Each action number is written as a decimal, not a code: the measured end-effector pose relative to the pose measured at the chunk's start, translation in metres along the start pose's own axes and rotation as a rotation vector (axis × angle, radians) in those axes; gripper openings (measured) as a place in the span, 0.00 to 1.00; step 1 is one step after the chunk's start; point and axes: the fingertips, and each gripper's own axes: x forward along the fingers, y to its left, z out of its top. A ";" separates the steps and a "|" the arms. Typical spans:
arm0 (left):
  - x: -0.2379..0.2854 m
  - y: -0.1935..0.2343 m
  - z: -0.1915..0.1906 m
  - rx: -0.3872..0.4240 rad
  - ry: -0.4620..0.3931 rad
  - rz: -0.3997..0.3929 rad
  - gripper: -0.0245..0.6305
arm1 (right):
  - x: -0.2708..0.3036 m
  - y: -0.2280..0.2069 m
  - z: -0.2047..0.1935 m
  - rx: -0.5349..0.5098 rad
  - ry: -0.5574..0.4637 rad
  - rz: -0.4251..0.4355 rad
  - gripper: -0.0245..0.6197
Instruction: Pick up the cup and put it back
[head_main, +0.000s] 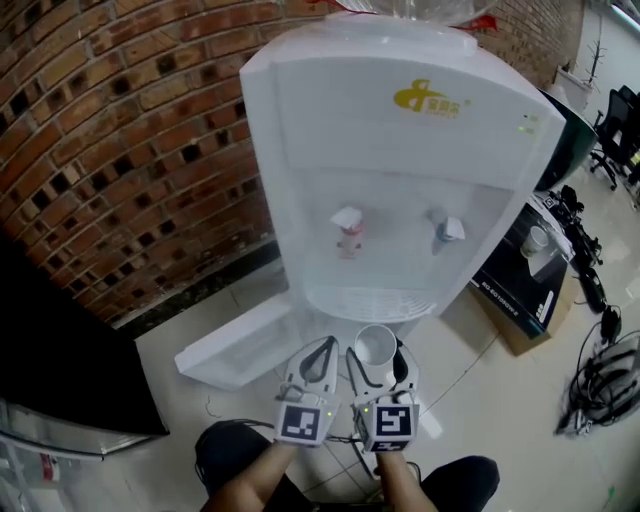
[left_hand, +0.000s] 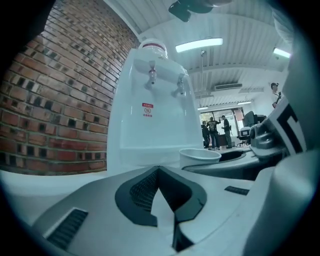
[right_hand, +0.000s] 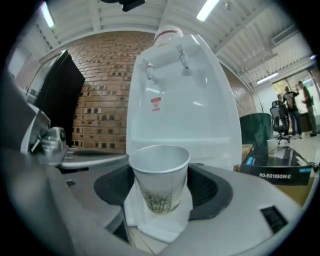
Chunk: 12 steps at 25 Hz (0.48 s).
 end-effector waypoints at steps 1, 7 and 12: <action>0.000 0.000 0.002 0.006 -0.003 -0.002 0.03 | 0.000 0.002 0.005 -0.003 -0.007 0.006 0.56; -0.002 0.000 0.033 0.012 -0.057 0.002 0.03 | -0.009 0.014 0.029 -0.016 -0.009 0.026 0.56; -0.006 0.001 0.075 0.036 -0.050 -0.004 0.03 | -0.019 0.025 0.084 0.012 -0.021 0.032 0.56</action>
